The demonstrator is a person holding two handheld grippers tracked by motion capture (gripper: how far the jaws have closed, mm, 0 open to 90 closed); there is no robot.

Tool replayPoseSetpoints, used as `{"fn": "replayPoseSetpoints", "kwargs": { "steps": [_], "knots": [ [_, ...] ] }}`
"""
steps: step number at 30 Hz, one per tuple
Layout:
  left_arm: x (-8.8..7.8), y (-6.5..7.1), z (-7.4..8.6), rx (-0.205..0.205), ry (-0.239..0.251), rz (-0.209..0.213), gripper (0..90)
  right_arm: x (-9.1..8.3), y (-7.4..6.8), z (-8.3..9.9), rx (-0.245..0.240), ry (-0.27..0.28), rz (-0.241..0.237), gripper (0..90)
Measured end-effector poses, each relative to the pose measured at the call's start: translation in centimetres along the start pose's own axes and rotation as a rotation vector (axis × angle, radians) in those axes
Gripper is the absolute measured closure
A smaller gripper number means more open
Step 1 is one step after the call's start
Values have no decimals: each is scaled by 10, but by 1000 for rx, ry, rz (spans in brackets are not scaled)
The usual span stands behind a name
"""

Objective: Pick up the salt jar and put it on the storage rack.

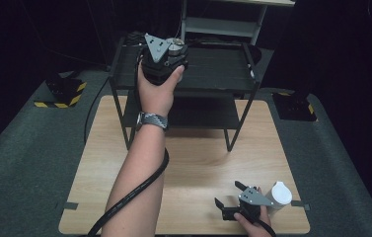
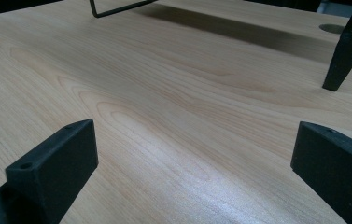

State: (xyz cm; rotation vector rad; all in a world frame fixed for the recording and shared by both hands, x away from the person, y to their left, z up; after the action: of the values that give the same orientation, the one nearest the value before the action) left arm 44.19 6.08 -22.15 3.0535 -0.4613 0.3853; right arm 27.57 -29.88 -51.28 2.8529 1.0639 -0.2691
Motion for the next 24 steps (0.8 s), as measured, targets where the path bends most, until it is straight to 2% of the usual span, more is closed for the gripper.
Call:
{"fn": "replayPoseSetpoints", "kwargs": {
  "steps": [5, 8, 13, 16, 24],
  "knots": [
    [-1, 4, -2, -9, 9, -24, 183, 0, 0, 0, 1, 1, 1, 4],
    [-1, 5, -3, -2, 8, -39, 59, 0, 0, 0, -1, 4, 1, 4],
    [-3, 5, -2, 12, -13, -42, 6, -1, 0, 0, -2, 4, 0, 4],
    [-7, 3, -1, 4, -4, -41, 4, 0, 0, 0, -4, 2, -1, 4],
    [-24, 1, -1, 12, 10, 2, 4, 0, -1, 0, -7, 1, -1, 4]
  ]
}}
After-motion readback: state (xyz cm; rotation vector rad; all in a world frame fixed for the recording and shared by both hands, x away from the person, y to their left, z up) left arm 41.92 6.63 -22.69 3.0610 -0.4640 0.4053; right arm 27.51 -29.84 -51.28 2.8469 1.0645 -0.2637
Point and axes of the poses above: each handheld gripper's, and its own axes: x roughly forward along the jaws, z roughly out of its underside, y roughly to its right, the point moved 9 cm from there along x, roughly forward along the jaws, and after that the axes turned 13 degrees about y, right-handed, at the moved point
